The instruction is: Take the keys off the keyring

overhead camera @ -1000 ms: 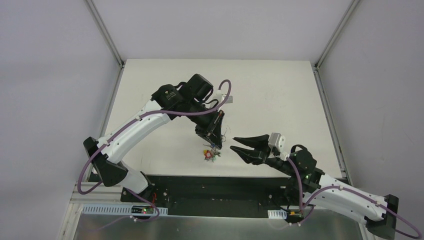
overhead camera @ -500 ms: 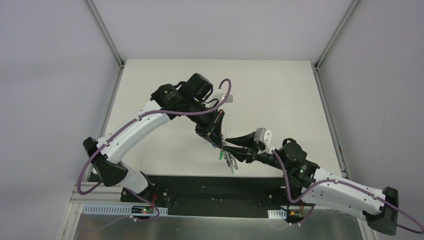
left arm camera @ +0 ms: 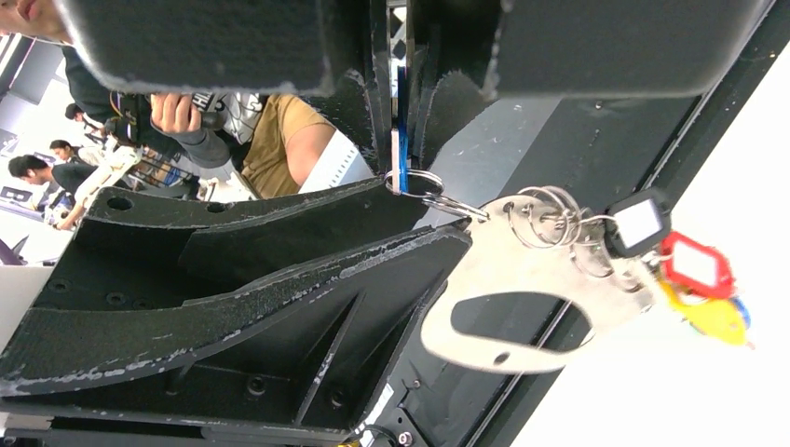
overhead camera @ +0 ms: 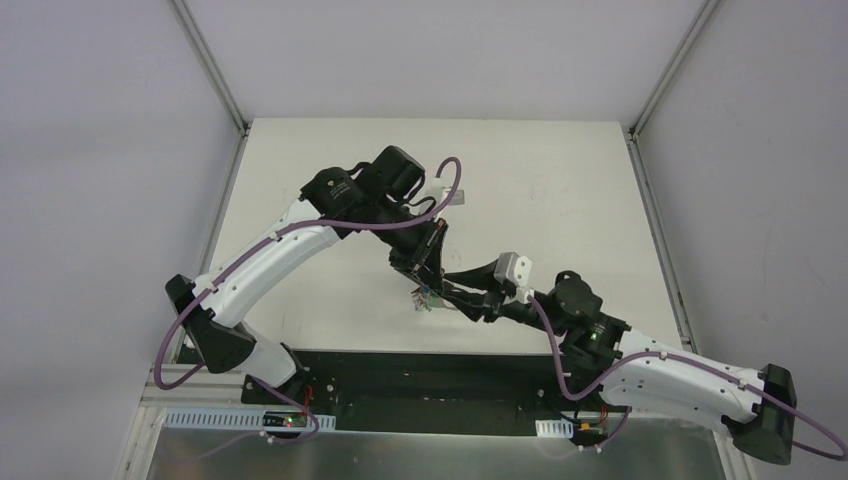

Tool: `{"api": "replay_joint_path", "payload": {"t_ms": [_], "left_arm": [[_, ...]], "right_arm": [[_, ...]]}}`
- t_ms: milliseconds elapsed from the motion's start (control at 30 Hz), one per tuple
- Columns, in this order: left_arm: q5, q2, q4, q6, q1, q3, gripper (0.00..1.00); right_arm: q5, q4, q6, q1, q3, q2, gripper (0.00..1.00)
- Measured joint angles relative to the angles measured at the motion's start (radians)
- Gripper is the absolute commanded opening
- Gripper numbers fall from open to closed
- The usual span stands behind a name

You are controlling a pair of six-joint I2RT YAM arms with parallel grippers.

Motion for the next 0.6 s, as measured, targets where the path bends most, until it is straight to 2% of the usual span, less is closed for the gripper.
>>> {"api": "replay_joint_path", "payload": {"t_ms": [100, 200, 267, 600], "left_arm": [[-0.001, -0.001, -0.006, 0.0, 0.005, 0.0, 0.0], [-0.002, -0.001, -0.009, 0.001, 0.007, 0.0, 0.0], [-0.002, -0.001, -0.013, 0.001, 0.007, 0.0, 0.0], [0.0, -0.011, -0.005, 0.0, 0.006, 0.0, 0.0]], "right_arm": [[-0.003, 0.003, -0.007, 0.0, 0.004, 0.013, 0.37], [-0.005, 0.011, -0.017, 0.0, 0.005, 0.019, 0.17], [-0.01, 0.014, -0.026, 0.001, 0.005, 0.019, 0.01], [0.009, 0.0, -0.024, 0.002, -0.01, -0.066, 0.0]]}}
